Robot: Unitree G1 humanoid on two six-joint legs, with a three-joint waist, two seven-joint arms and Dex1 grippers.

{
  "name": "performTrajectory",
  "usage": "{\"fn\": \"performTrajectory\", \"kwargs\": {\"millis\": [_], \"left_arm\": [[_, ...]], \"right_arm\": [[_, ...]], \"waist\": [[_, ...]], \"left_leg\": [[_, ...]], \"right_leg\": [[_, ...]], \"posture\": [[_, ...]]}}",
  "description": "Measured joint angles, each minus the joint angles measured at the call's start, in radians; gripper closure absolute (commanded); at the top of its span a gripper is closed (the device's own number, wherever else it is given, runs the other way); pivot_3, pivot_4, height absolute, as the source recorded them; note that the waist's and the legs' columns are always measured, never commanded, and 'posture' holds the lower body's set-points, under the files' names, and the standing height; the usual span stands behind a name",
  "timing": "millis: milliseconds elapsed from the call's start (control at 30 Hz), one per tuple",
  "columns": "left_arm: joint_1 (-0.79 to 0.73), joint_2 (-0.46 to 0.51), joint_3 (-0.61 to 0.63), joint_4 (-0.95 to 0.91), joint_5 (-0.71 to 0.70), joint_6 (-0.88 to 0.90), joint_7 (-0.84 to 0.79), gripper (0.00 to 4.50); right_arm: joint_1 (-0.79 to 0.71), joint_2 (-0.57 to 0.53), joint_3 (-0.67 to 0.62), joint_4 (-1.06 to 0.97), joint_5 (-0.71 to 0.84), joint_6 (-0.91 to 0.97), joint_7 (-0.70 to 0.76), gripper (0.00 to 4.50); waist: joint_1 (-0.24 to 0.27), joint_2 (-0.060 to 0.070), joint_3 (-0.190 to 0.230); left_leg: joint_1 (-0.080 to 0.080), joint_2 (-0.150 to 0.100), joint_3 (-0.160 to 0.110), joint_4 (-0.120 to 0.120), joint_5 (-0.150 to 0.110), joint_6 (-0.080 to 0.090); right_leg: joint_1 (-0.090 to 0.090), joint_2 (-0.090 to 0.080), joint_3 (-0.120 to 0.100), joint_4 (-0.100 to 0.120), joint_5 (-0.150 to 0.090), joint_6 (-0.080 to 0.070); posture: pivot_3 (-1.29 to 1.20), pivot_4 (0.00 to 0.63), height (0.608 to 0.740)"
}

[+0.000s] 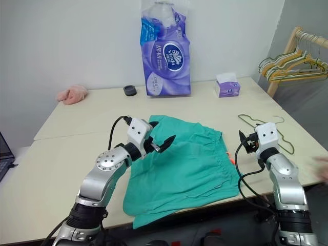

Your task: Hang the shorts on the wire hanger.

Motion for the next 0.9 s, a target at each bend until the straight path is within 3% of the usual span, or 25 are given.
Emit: {"fn": "performTrajectory", "kwargs": {"millis": [367, 600, 667, 900], "left_arm": [[0.013, 0.008, -0.029, -0.010, -0.020, 0.006, -0.077, 0.01], [0.026, 0.007, -0.052, -0.030, -0.023, 0.009, -0.106, 0.01], [0.023, 0.005, -0.060, -0.030, -0.022, 0.010, -0.107, 0.01], [-0.010, -0.010, -0.089, -0.019, -0.022, 0.009, -0.125, 0.01]], "right_arm": [[0.035, -0.032, -0.034, -0.045, 0.036, 0.046, 0.031, 0.82], [-0.031, -0.079, -0.161, 0.140, 0.045, 0.122, -0.045, 0.82], [-0.103, -0.097, -0.167, 0.236, 0.048, 0.147, -0.048, 0.82], [-0.542, -0.244, -0.129, 0.969, -0.016, 0.090, -0.054, 0.82]], "waist": [[0.000, 0.000, 0.000], [-0.006, 0.001, 0.000], [-0.019, 0.001, 0.000], [-0.055, 0.002, 0.000]], "left_leg": [[0.000, 0.000, 0.000, 0.000, 0.000, 0.000], [0.000, 0.000, 0.001, 0.000, 0.000, 0.000], [0.000, 0.000, 0.001, 0.000, 0.000, 0.000], [0.001, 0.001, 0.002, -0.001, 0.000, 0.001]], "right_leg": [[0.000, 0.000, 0.000, 0.000, 0.000, 0.000], [0.000, 0.000, 0.000, 0.000, 0.000, 0.000], [0.001, 0.000, 0.001, -0.001, 0.000, 0.000], [0.003, -0.001, 0.000, -0.002, -0.001, -0.002]], "posture": [[-0.16, 0.002, 0.740], [-0.20, 0.005, 0.740], [-0.20, 0.005, 0.740], [-0.20, 0.006, 0.740]]}}
